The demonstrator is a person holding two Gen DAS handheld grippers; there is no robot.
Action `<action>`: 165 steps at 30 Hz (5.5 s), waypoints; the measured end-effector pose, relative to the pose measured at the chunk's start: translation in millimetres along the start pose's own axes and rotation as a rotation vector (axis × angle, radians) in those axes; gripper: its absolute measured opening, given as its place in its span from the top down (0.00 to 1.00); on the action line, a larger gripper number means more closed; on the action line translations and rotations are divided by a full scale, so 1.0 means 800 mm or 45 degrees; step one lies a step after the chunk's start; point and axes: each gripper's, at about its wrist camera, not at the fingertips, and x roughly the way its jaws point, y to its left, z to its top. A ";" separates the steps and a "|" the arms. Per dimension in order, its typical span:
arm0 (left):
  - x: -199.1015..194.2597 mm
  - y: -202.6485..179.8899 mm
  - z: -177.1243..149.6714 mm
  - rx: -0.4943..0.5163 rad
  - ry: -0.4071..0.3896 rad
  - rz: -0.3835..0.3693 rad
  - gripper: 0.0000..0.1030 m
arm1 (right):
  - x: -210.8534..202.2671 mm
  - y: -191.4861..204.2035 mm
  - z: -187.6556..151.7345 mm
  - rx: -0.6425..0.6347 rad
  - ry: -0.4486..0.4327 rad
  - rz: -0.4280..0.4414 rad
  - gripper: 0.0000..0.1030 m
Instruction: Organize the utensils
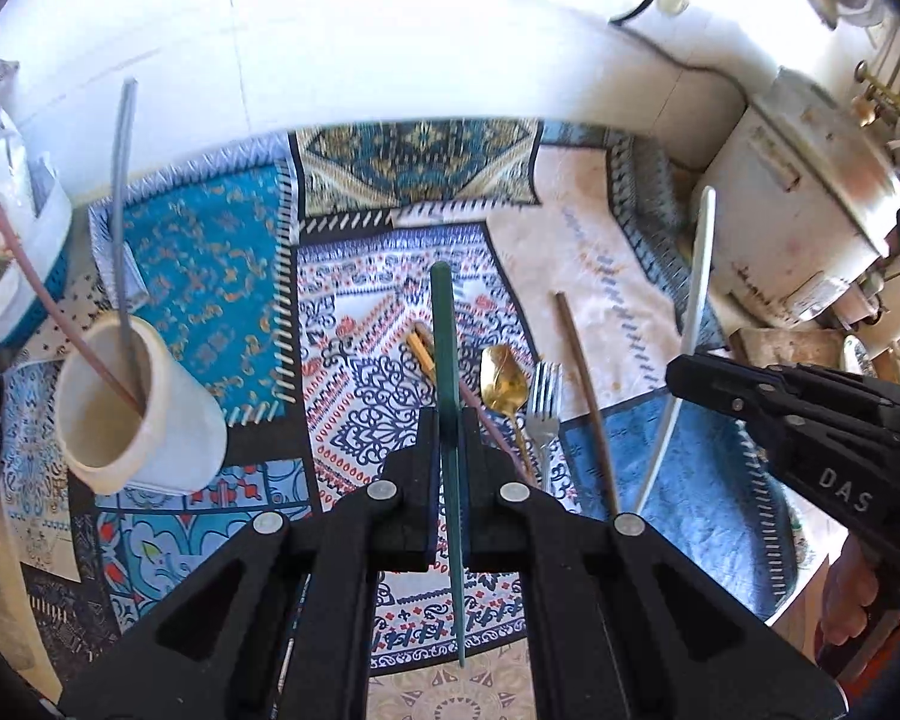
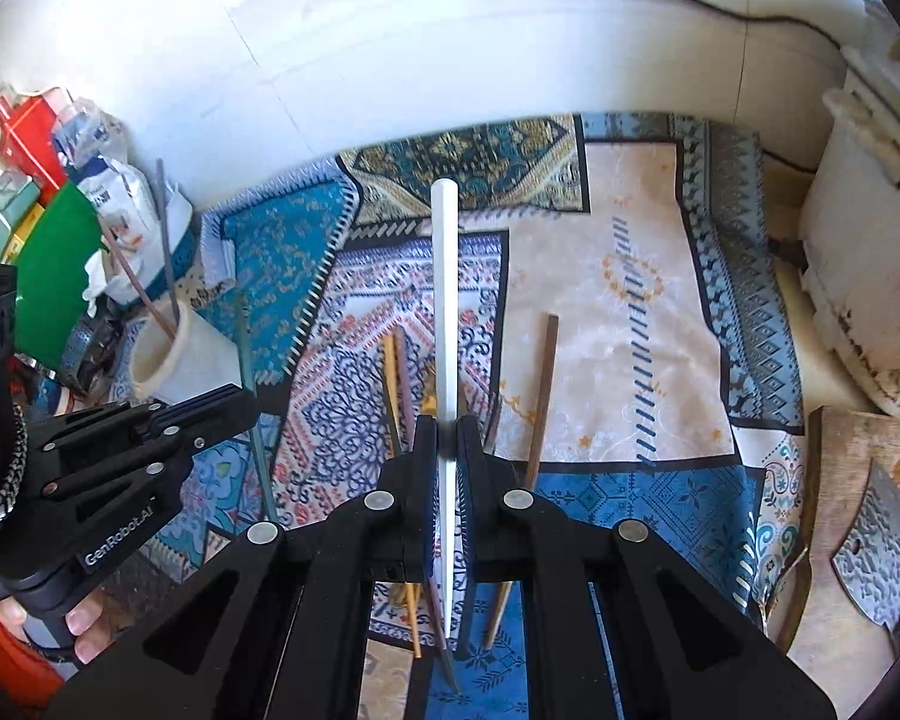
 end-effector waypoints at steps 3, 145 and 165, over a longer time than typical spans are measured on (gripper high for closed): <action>-0.023 0.003 0.002 0.000 -0.050 -0.012 0.97 | -0.010 0.010 0.003 -0.007 -0.030 0.004 0.94; -0.147 0.099 0.019 -0.139 -0.401 0.118 0.96 | -0.094 0.129 0.065 -0.192 -0.383 0.025 0.94; -0.170 0.223 0.074 -0.274 -0.607 0.208 0.96 | -0.031 0.241 0.119 -0.240 -0.393 0.174 0.94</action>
